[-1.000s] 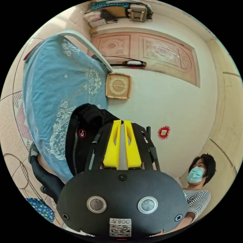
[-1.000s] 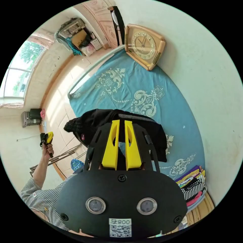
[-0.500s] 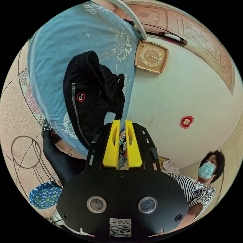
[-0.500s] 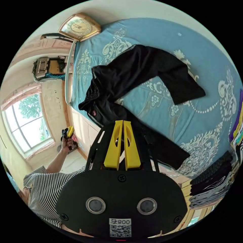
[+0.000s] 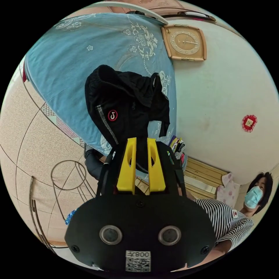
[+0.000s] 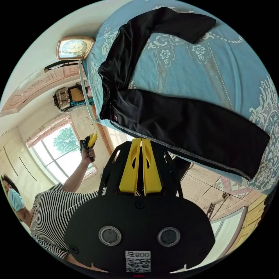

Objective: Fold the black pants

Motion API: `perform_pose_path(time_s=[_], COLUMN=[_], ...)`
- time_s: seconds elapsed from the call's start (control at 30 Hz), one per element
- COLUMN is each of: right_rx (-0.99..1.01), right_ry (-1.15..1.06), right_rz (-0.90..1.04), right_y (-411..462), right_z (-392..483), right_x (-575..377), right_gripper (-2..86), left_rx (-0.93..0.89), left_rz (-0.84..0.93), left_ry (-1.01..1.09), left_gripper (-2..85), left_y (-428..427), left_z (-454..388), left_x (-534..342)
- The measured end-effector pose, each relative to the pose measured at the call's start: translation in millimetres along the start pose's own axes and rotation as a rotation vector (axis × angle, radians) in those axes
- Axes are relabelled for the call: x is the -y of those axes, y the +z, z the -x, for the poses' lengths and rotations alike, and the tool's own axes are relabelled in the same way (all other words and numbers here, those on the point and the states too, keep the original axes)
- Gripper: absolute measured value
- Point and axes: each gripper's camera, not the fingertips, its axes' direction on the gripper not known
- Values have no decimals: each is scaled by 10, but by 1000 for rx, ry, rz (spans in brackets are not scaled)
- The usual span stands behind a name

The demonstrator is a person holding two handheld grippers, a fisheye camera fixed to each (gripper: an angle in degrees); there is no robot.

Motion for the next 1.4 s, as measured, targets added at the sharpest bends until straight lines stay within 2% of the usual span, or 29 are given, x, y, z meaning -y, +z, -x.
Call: perform_pose_path(time_s=[0.27, 0.47, 0.7, 0.9, 1.13, 1.4], right_rx=[48, 84, -32, -77, -38, -61], right_ry=[-75, -177, -341, -380, -449, -555], right_rz=[20, -56, -123, -130, -207, -255], right_y=[246, 338, 509, 775, 619, 672], right_z=[-896, -1375, -1801, -2268, -2173, -1347], right_x=[-462, -791, -1202, -1565, -1839, -986], right_gripper=[8, 7, 8, 12, 27, 79], left_rx=[238, 259, 266, 262, 363, 507], left_rz=[-37, -28, -38, -43, -73, -19], left_ry=[72, 203, 310, 410, 496, 570], left_gripper=[74, 79, 87, 94, 109, 100], left_y=[78, 243, 407, 530, 540, 783], left_z=[249, 443, 724, 839, 797, 827], left_x=[590, 958, 1088, 1082, 1055, 1174])
